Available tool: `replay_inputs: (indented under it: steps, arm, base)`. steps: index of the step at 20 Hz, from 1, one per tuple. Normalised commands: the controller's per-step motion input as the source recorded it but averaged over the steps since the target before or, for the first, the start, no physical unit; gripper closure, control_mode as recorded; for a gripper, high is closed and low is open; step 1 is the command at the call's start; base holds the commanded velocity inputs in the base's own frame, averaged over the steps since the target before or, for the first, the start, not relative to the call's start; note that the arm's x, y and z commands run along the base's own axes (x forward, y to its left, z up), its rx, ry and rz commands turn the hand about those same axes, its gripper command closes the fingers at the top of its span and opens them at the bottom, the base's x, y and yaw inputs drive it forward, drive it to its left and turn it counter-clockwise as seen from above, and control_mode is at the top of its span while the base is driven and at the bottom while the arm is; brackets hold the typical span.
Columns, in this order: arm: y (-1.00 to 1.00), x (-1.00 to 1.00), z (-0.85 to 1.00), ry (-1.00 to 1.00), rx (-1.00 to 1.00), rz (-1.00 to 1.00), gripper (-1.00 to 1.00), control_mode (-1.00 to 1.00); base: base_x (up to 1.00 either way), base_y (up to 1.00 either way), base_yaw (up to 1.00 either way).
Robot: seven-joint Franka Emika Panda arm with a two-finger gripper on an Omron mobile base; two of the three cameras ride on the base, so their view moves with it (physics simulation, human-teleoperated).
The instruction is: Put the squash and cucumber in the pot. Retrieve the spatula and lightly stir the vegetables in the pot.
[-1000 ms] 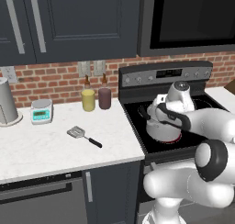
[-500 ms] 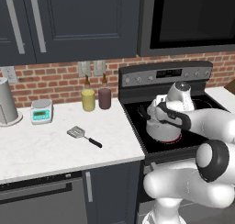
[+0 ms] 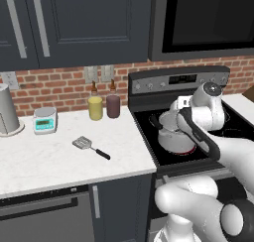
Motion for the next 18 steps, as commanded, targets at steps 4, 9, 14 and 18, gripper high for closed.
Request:
replay_inputs:
  steps: [4, 9, 14, 18]
  arm:
    - [0.33, -0.95, 0.75, -0.11, -0.07, 0.04, -1.0, -1.0]
    - [0.74, -1.0, 0.68, -0.04, -0.11, 0.14, -1.0, -1.0]
    - [0.92, -1.0, 0.6, 0.0, -0.1, 0.19, -1.0, -1.0]
    - [0.98, -0.88, 0.44, 0.07, -0.11, 0.24, -1.0, -1.0]
  base:
    - [0.0, 0.0, 0.0]
    - [0.0, 0.0, 0.0]
    - [0.0, 0.0, 0.0]
    - [0.0, 0.0, 0.0]
